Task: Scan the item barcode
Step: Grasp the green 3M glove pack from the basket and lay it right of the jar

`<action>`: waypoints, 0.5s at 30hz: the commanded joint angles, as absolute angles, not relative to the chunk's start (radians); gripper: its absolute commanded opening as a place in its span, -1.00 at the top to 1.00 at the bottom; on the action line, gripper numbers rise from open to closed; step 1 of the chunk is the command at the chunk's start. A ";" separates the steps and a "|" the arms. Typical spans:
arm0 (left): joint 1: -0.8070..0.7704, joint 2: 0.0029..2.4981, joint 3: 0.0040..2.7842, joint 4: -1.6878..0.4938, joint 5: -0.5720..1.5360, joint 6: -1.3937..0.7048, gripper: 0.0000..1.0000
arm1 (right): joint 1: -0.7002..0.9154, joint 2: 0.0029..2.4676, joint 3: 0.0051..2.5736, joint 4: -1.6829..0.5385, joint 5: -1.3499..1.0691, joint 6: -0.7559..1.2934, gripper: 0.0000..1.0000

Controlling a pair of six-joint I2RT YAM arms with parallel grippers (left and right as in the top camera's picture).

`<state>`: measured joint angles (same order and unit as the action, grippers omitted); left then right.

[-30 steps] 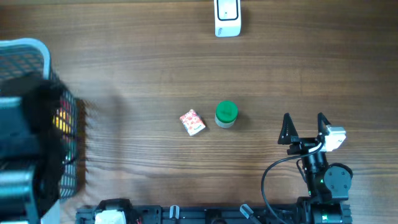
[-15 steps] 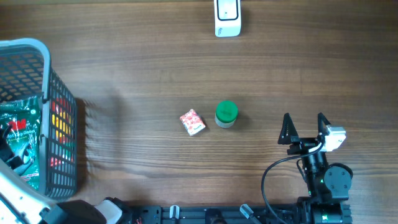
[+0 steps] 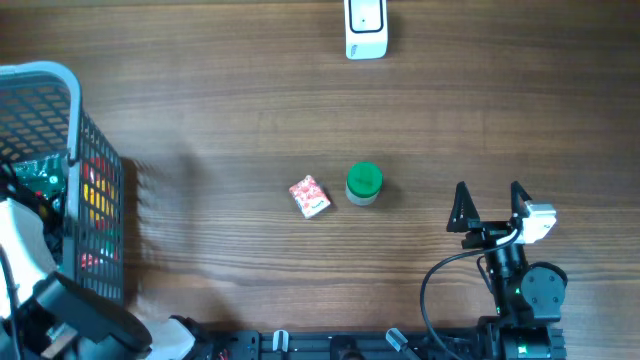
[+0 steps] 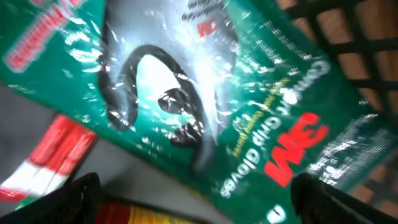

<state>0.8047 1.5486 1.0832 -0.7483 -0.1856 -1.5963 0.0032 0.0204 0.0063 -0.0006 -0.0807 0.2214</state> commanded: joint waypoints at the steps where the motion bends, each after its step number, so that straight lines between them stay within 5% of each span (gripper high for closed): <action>1: 0.802 1.625 1.047 -0.714 -0.202 -1.609 -1.00 | 0.002 0.016 0.005 0.002 -0.074 0.210 -0.99; 8: 0.802 1.727 1.047 -0.692 -0.219 -1.608 -0.93 | 0.002 0.016 0.005 0.002 -0.074 0.210 -0.99; 12: 0.803 1.674 1.047 -0.701 -0.249 -1.600 -0.15 | 0.002 0.016 0.005 0.002 -0.074 0.210 -0.99; 15: 0.803 1.626 1.047 -0.721 -0.305 -1.600 -0.04 | 0.002 0.016 0.005 0.002 -0.074 0.210 -1.00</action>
